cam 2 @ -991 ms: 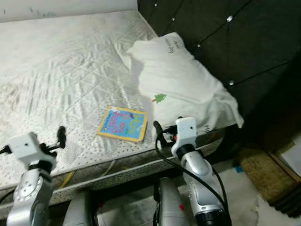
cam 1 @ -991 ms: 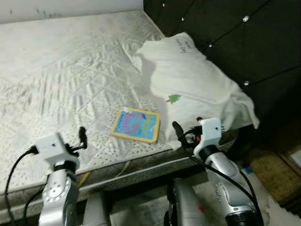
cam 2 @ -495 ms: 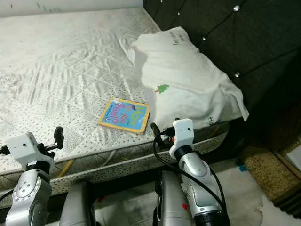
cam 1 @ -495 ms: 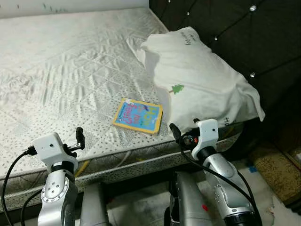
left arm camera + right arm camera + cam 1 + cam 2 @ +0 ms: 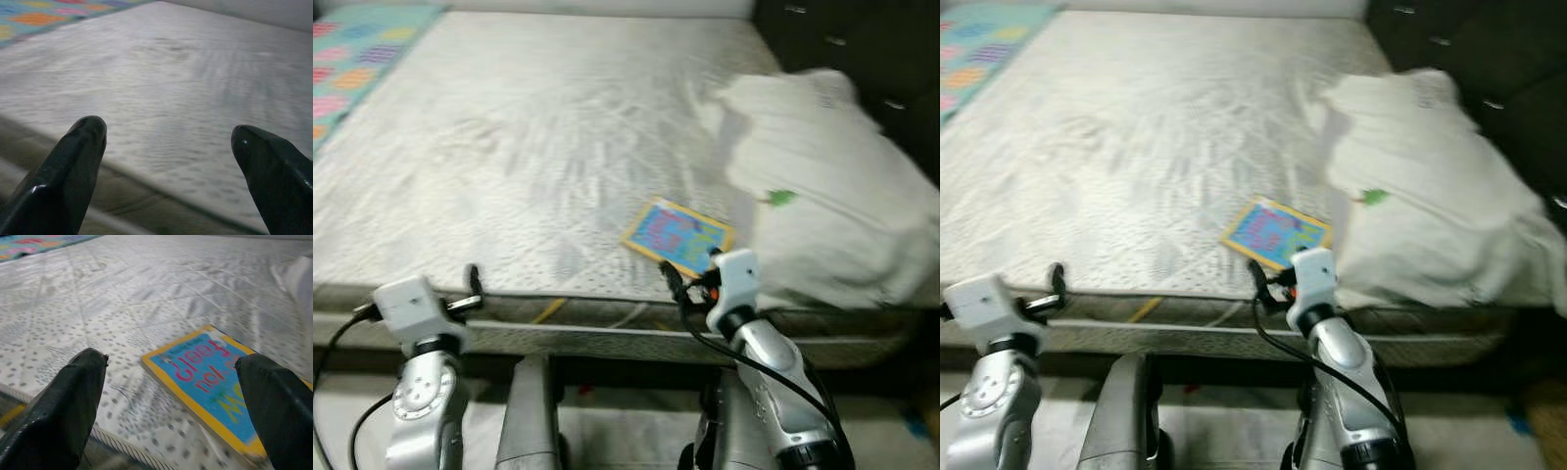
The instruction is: Clean up the room
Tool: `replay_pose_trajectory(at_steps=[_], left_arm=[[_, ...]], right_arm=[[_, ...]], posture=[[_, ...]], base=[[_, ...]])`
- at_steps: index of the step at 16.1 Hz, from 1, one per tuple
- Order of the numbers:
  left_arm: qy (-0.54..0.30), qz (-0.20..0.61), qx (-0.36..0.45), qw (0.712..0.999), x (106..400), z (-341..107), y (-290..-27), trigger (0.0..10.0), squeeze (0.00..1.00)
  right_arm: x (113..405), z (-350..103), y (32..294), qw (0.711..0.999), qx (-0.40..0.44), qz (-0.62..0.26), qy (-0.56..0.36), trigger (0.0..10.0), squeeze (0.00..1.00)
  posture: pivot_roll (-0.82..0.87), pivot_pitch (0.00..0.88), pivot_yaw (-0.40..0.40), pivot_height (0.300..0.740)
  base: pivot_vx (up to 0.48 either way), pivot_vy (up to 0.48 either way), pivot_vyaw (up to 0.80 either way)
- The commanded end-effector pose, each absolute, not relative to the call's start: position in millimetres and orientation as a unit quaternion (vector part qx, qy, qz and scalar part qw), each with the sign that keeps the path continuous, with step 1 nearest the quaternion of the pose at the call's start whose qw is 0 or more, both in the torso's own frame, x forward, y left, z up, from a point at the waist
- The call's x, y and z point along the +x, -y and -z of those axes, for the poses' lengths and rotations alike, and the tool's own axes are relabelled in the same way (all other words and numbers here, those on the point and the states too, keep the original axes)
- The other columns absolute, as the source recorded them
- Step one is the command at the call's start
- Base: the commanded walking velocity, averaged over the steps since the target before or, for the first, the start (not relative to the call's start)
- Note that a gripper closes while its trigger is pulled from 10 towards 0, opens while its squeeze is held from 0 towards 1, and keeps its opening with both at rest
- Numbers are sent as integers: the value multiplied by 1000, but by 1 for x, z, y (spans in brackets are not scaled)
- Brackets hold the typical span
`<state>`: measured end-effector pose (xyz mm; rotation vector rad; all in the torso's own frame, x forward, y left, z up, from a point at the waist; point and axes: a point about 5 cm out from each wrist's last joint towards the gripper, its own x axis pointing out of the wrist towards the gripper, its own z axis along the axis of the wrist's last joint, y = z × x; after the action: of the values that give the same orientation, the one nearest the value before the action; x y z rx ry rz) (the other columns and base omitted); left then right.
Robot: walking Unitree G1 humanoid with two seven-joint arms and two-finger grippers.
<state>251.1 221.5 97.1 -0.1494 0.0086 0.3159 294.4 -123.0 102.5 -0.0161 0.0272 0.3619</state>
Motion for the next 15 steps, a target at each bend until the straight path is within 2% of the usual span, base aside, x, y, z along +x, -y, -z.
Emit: replay_pose_trajectory(at_steps=[1, 4, 7, 10, 11, 15], left_arm=[[-12, -153, -75, 985, 252, -95, -218, 10000, 0], [-10, -158, -78, 984, 252, -97, -220, 10000, 0], [-4, -165, -80, 983, 253, -99, -225, 10000, 0], [5, -176, -76, 981, 257, -104, -234, 10000, 0], [6, -178, -76, 981, 257, -105, -235, 10000, 0], [-15, -184, -84, 979, 276, -107, -263, 10000, 0]], right_arm=[[294, -101, 130, 986, -12, -168, -15, 10000, 0], [294, -102, 130, 987, -10, -162, -14, 10000, 0], [294, -101, 132, 987, -9, -158, -15, 10000, 0], [292, -100, 132, 987, -5, -159, -19, 10000, 0], [292, -100, 132, 987, -7, -158, -16, 10000, 0], [286, -98, 142, 990, -14, -142, -24, 10000, 0]], posture=[[-74, 113, -11, 517], [-75, 116, -11, 517], [-77, 118, -12, 517], [-80, 125, -14, 477], [-80, 127, -14, 477], [-102, 146, -20, 477]], base=[[0, 0, 0], [0, 0, 663], [0, 0, 0], [0, 0, 0], [0, 0, 0], [0, 0, 0]])
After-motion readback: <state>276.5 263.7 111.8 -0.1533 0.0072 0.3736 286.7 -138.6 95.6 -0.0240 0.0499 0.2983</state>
